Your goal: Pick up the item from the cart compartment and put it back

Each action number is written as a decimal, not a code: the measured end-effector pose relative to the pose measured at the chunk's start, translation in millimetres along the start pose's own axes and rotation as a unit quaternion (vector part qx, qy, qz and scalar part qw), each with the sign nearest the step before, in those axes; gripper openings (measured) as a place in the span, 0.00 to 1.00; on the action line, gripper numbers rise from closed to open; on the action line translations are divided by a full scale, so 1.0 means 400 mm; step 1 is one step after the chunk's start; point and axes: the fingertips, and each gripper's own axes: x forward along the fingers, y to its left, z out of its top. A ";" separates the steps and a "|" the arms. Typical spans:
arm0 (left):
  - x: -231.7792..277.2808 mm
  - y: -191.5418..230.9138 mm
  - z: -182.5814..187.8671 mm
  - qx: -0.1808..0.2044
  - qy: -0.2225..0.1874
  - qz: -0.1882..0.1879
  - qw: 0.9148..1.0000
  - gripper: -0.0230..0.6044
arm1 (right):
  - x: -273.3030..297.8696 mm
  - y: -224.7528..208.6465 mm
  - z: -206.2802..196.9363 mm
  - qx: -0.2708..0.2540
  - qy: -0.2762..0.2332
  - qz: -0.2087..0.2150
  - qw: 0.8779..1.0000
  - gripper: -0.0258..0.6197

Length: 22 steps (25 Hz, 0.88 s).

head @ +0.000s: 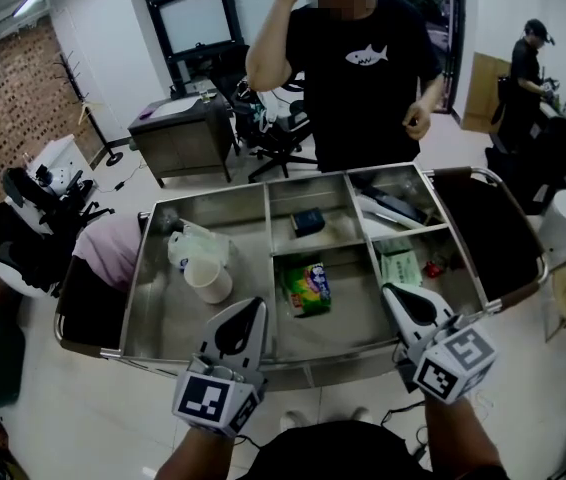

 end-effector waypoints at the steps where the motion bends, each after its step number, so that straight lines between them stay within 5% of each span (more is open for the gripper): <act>1: -0.003 0.000 -0.003 -0.001 0.003 0.001 1.000 0.04 | 0.002 0.001 -0.006 0.002 0.002 0.003 1.000 0.06; 22: 0.006 -0.006 0.013 0.008 -0.012 -0.001 1.000 0.04 | 0.026 0.007 -0.018 -0.008 0.015 0.013 1.000 0.06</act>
